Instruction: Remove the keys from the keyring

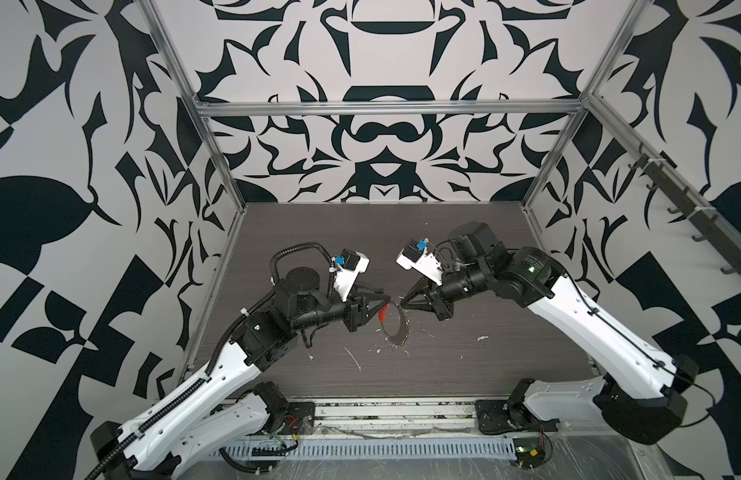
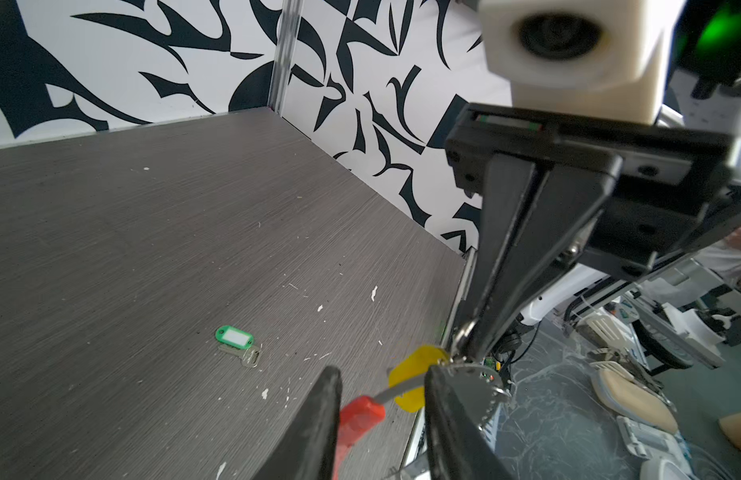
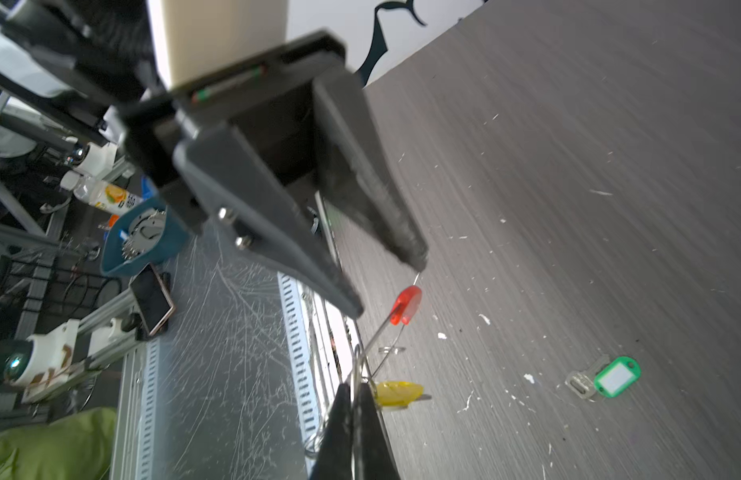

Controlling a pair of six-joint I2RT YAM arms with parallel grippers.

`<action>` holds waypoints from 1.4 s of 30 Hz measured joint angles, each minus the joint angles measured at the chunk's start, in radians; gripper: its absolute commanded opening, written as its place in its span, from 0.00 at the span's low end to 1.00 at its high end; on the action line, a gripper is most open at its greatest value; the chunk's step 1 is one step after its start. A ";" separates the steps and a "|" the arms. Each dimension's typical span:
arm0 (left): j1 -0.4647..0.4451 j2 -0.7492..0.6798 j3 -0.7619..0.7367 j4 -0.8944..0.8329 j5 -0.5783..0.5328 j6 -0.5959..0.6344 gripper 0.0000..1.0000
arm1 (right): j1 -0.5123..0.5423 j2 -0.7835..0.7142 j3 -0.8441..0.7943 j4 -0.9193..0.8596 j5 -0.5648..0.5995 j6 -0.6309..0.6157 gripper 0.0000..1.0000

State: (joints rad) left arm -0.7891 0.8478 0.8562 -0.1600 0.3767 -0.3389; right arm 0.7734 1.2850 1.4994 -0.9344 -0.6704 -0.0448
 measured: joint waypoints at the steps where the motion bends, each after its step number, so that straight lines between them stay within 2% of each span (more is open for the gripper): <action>1: 0.006 0.001 0.000 0.009 0.018 -0.003 0.36 | 0.000 0.002 0.000 -0.002 -0.005 -0.004 0.00; 10: 0.010 0.046 0.000 0.073 0.154 -0.037 0.28 | 0.000 0.012 0.000 -0.008 -0.026 -0.016 0.00; 23: 0.010 0.068 0.001 0.105 0.229 -0.065 0.01 | -0.005 0.010 -0.003 -0.005 -0.024 -0.007 0.00; 31: 0.012 0.077 0.000 0.148 0.240 -0.101 0.00 | -0.008 -0.016 -0.019 0.022 -0.021 0.020 0.00; 32: 0.012 0.075 -0.004 0.162 0.233 -0.109 0.00 | -0.009 -0.023 -0.022 0.034 -0.020 0.024 0.01; 37: 0.010 0.025 -0.066 0.271 0.149 -0.155 0.00 | -0.007 -0.068 -0.078 0.146 -0.003 0.058 0.32; 40: 0.010 -0.023 -0.119 0.341 0.072 -0.178 0.00 | -0.003 -0.118 -0.136 0.249 0.009 0.088 0.41; 42: 0.010 -0.051 -0.147 0.391 0.032 -0.193 0.00 | -0.002 -0.168 -0.188 0.330 0.027 0.111 0.43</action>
State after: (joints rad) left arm -0.7788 0.7967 0.7094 0.2310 0.4084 -0.5316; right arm 0.7712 1.1168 1.3117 -0.6048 -0.6430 0.0666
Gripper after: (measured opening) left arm 0.049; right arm 0.409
